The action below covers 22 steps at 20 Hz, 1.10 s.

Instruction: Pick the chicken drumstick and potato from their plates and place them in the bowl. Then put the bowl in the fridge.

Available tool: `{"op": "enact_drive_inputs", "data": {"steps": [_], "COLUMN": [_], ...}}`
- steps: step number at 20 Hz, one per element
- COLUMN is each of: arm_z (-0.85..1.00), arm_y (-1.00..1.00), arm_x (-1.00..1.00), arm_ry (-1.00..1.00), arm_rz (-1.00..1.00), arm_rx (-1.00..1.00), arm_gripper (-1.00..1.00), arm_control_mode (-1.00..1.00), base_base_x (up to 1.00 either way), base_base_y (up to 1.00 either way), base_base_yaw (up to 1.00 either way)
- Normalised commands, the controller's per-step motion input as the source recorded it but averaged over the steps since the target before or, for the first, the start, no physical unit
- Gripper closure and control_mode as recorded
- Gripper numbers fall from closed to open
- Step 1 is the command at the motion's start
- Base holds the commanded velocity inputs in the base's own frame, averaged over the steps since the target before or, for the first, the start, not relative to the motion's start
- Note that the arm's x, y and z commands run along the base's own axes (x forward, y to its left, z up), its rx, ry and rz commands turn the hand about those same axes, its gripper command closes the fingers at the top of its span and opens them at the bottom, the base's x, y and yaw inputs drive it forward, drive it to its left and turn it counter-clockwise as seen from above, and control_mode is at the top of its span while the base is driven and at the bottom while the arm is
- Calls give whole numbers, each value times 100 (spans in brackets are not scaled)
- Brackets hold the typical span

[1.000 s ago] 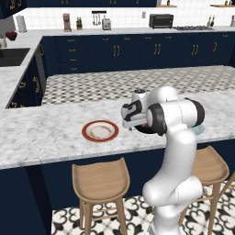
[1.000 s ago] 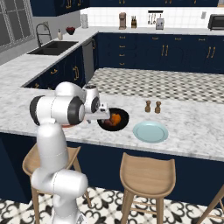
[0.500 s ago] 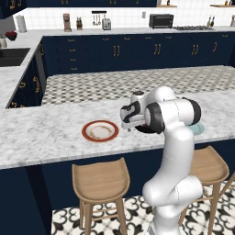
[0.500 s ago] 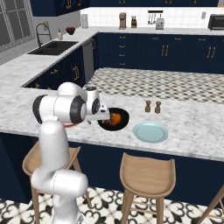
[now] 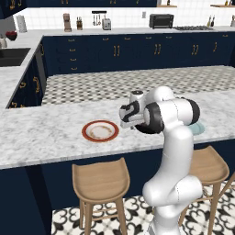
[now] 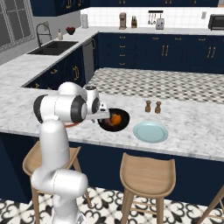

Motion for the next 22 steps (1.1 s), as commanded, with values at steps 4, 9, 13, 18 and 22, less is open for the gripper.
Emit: {"op": "enact_drive_inputs", "data": {"steps": [4, 9, 13, 18, 22], "arm_z": [-13, -1, 92, 73, 52], "arm_y": [-12, -3, 0, 0, 2], "arm_x": [0, -6, -82, -100, -100], "arm_ry": [-6, -5, -22, -16, 0], "arm_rz": [0, 0, 19, 35, 48], "arm_rx": [0, 0, 5, -1, -12], "arm_gripper": [100, 100, 100, 100, 100], "arm_control_mode": [-100, -100, -100, -100, -100], "base_base_x": [0, 0, 0, 0, 0], "base_base_y": [0, 0, 0, 0, 0], "base_base_yaw": [0, 0, 0, 0, 0]}}
